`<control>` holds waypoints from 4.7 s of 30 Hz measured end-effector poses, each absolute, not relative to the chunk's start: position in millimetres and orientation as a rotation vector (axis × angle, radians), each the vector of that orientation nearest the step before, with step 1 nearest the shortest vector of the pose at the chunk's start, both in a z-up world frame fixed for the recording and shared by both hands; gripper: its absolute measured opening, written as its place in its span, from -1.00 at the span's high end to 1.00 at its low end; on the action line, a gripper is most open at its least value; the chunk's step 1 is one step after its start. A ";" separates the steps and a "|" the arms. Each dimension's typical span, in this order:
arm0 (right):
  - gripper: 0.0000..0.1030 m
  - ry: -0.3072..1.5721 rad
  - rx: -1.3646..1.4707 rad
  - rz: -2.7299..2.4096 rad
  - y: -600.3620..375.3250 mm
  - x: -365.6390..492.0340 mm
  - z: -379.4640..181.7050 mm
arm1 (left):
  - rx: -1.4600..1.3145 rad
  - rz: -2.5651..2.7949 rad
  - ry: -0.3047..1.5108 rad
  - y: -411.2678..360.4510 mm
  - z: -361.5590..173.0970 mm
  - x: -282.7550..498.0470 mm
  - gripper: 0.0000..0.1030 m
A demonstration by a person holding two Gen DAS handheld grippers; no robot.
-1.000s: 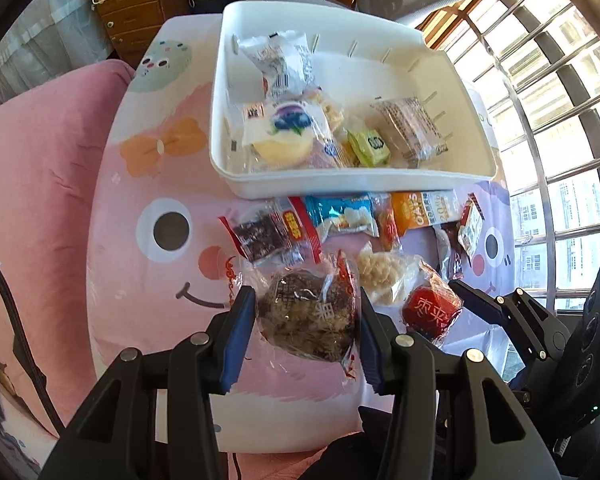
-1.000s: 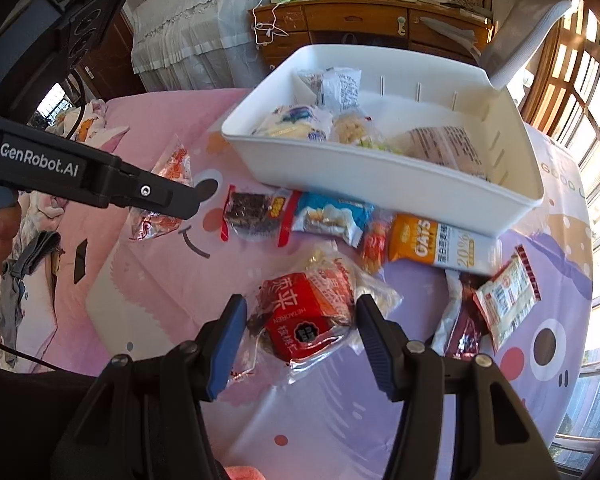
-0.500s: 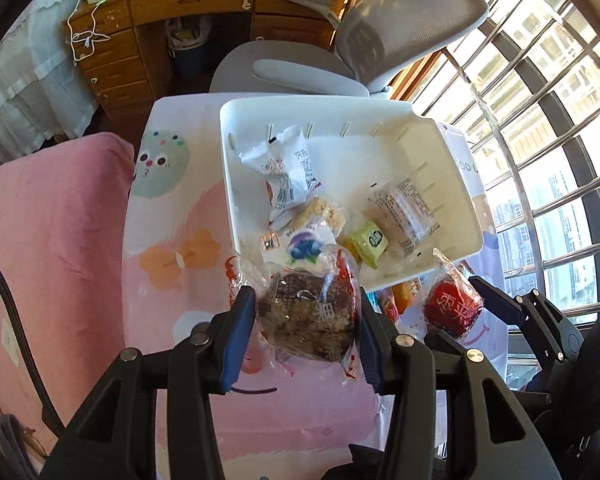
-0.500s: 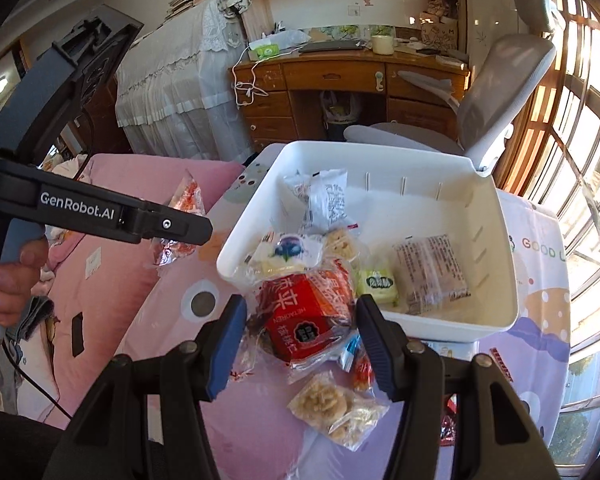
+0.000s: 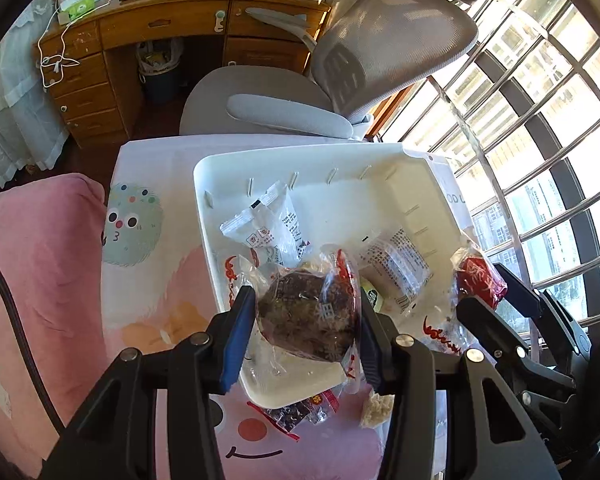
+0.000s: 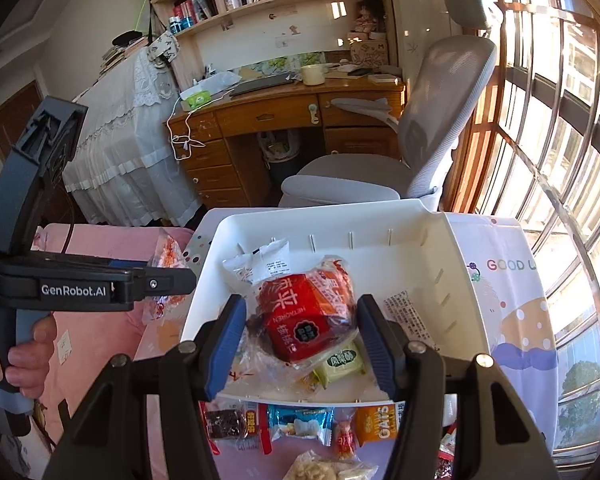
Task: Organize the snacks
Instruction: 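Carry both held snacks into the white tray and open both tools, then withdraw both open tools back over the remaining snacks, then grasp the clear puffed-snack bag with the left tool while the right tool grasps the LIPO packet, then carry both held snacks into the white tray and open both tools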
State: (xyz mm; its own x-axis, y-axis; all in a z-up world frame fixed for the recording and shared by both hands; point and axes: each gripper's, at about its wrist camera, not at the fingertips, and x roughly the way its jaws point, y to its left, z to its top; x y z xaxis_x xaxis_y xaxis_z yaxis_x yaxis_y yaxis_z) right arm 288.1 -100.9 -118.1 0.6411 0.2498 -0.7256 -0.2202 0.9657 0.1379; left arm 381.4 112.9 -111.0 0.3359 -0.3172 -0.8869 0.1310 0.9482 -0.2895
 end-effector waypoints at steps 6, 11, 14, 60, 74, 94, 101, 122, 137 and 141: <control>-0.20 0.887 0.070 0.188 -103.7 292.9 -126.5 | -0.227 -0.310 1.233 118.2 -122.8 389.2 -0.33; -0.21 0.901 0.122 0.152 -109.6 287.6 -125.8 | -0.208 -0.334 1.243 116.6 -123.1 385.8 -0.39; -0.21 0.901 0.119 0.138 -110.1 282.6 -124.7 | -0.210 -0.353 1.240 114.5 -121.0 380.8 -0.40; -0.24 1.175 0.292 0.105 -244.1 181.2 -206.7 | -0.063 -0.358 1.482 -18.0 -192.1 245.7 -0.40; -0.36 1.234 0.417 0.153 -296.9 210.3 -236.6 | -0.063 -0.193 1.565 -59.3 -235.0 250.8 -0.68; -0.37 1.214 0.391 0.074 -295.6 255.5 -277.1 | -0.055 -0.069 1.593 -59.6 -287.2 269.9 -0.69; -0.37 1.208 0.336 0.022 -291.6 262.0 -281.6 | -0.076 -0.080 1.590 -61.0 -295.8 270.0 -0.69; 0.06 1.244 0.303 0.000 -292.4 263.8 -285.8 | -0.133 -0.084 1.572 -63.5 -294.7 273.0 -0.28; 0.10 1.251 0.351 -0.043 -305.2 242.0 -266.9 | -0.068 -0.127 1.536 -67.1 -256.6 247.4 -0.13; 0.10 1.222 0.342 -0.039 -304.3 233.6 -252.7 | -0.043 -0.159 1.523 -70.9 -234.3 236.8 -0.13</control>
State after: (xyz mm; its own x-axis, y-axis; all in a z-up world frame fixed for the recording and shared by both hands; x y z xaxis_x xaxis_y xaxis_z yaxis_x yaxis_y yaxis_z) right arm 233.6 -304.3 -252.7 0.3474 0.1530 -0.9252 0.2115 0.9484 0.2362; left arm 236.8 -70.9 -234.3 0.0398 -0.1304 -0.9907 0.0772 0.9889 -0.1271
